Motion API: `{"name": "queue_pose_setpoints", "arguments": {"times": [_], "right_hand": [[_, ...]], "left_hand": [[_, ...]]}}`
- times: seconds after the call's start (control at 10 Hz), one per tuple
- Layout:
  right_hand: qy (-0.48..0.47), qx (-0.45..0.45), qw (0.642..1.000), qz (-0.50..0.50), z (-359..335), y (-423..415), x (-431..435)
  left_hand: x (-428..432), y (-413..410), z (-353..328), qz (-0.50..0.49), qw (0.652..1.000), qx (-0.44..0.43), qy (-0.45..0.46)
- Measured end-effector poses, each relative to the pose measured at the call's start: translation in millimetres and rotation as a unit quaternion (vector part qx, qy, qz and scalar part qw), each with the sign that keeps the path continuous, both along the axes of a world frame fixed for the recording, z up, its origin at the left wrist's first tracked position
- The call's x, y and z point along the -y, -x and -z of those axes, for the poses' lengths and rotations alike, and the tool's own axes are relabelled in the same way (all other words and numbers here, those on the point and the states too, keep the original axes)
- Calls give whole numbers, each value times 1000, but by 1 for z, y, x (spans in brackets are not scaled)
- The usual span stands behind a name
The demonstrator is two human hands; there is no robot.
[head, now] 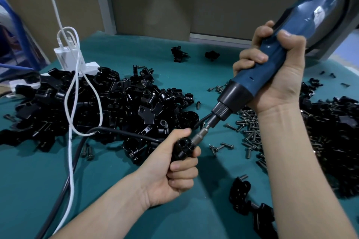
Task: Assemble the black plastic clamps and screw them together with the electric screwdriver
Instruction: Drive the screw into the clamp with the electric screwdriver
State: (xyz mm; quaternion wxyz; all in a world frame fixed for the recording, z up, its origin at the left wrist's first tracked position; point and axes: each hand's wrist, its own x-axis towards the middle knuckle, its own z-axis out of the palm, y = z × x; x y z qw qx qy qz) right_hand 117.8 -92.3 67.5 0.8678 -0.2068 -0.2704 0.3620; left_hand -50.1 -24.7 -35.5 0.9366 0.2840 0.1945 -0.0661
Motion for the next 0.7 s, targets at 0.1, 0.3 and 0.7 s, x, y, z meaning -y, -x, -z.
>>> {"name": "queue_pose_setpoints", "arguments": {"times": [0.1, 0.3, 0.7], "right_hand": [[4, 2, 1000, 3, 0, 1, 0], [11, 3, 1000, 8, 0, 3, -2], [13, 7, 1000, 5, 1, 6, -4]], "left_hand": [[1, 0, 0, -8, 1000, -2, -8], [1, 0, 1, -21, 1000, -4, -9], [2, 0, 2, -34, 999, -3, 3]]}}
